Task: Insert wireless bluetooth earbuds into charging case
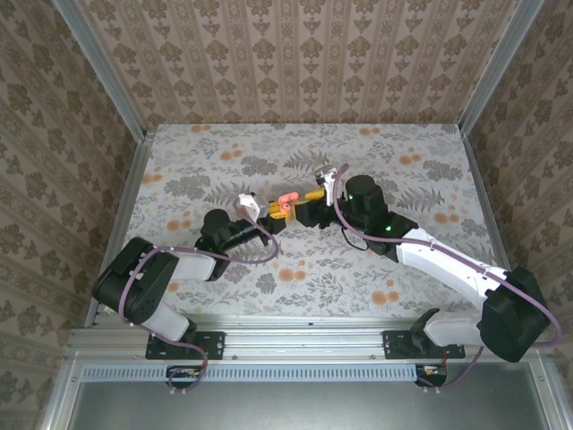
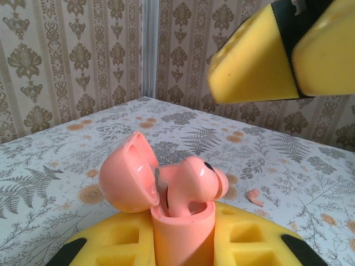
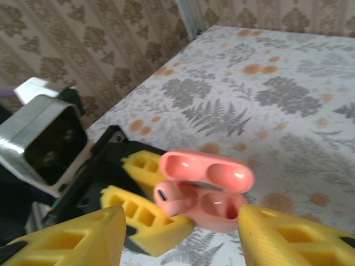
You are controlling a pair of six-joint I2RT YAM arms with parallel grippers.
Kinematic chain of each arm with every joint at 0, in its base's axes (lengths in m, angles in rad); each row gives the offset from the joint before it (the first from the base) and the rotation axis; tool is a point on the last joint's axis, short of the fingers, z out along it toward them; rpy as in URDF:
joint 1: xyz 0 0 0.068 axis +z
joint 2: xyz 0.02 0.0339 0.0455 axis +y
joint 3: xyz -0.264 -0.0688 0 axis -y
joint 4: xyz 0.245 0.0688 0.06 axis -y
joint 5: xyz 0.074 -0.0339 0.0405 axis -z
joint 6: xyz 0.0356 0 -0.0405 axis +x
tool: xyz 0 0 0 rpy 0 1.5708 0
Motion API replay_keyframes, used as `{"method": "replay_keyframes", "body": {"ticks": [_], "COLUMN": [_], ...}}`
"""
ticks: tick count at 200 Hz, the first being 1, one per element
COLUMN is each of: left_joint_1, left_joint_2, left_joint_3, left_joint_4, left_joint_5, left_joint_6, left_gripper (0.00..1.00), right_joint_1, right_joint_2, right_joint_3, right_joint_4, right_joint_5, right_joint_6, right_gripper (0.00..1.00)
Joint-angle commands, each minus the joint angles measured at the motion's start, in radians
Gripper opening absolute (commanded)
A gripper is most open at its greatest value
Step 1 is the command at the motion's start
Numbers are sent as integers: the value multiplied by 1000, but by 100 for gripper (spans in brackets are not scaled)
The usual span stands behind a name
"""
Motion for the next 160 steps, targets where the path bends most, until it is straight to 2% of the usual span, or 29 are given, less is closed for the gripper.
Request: {"method": "replay_keyframes", "body": {"ticks": [1, 58, 160], "left_joint_1": [8, 8, 8], "left_joint_2": [-28, -28, -33], "left_joint_3": [9, 12, 13], "left_joint_4": [36, 35, 32], "left_joint_5": [4, 4, 1], "left_joint_6": [-16, -17, -11], "left_gripper": [10, 10, 10], "right_joint_1": [-7, -13, -18], "right_joint_2": [1, 53, 141], "right_joint_3": [15, 40, 47], "right_joint_4": [-47, -34, 53], "right_joint_5": [-110, -110, -138], "right_joint_6": [84, 204, 283], "right_gripper": [54, 43, 39]}}
